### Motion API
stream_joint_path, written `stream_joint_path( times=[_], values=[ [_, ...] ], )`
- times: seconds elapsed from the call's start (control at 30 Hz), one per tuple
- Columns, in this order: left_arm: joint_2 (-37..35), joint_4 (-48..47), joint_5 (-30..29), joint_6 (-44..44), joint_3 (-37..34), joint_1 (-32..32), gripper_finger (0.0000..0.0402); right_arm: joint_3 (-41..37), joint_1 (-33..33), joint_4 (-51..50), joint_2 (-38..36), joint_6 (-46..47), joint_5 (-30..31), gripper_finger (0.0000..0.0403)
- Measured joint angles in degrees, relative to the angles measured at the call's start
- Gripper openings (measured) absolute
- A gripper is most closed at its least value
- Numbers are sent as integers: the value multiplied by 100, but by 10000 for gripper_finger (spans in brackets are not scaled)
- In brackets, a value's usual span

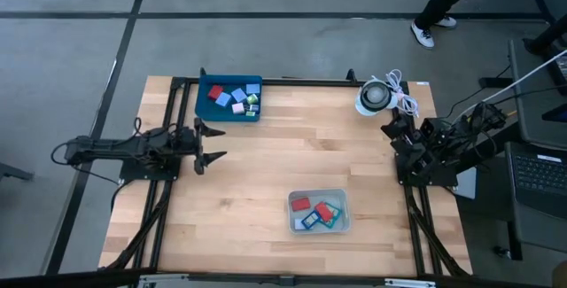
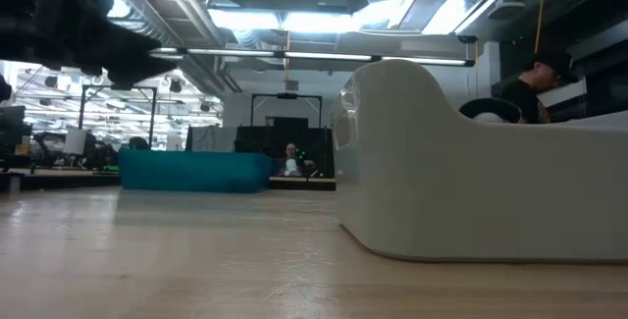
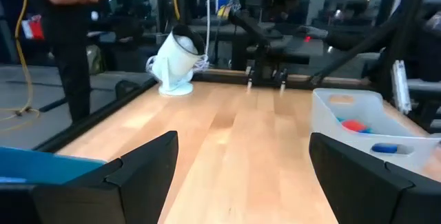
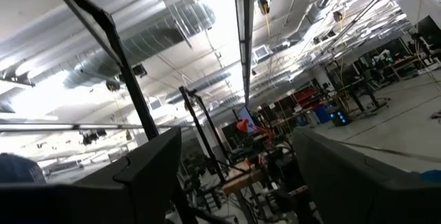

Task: Pick & Place Office items
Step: Return to Home Position

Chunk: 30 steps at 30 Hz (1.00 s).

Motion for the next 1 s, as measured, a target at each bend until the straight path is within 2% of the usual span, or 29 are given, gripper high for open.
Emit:
stream_joint_path(
  times=[0.3,0.43,0.63,0.8,0.87,1.0],
  values=[
    [534,-135,737,123,-2,522,298,-2,0,200,327,-19,-121,286],
    [849,-137,755,241,-2,594,297,-2,0,202,421,-39,-118,286],
    [1062,-135,761,-84,-2,592,298,-2,-2,138,565,136,-293,286],
    [1059,-112,761,-84,-2,592,297,50,-207,223,1261,50,-328,286],
    [1059,-104,761,-84,-2,592,299,105,-449,276,1539,5,-624,286],
    [1059,-82,761,-86,-2,592,299,112,-1223,175,1919,119,-1789,286]
  ],
)
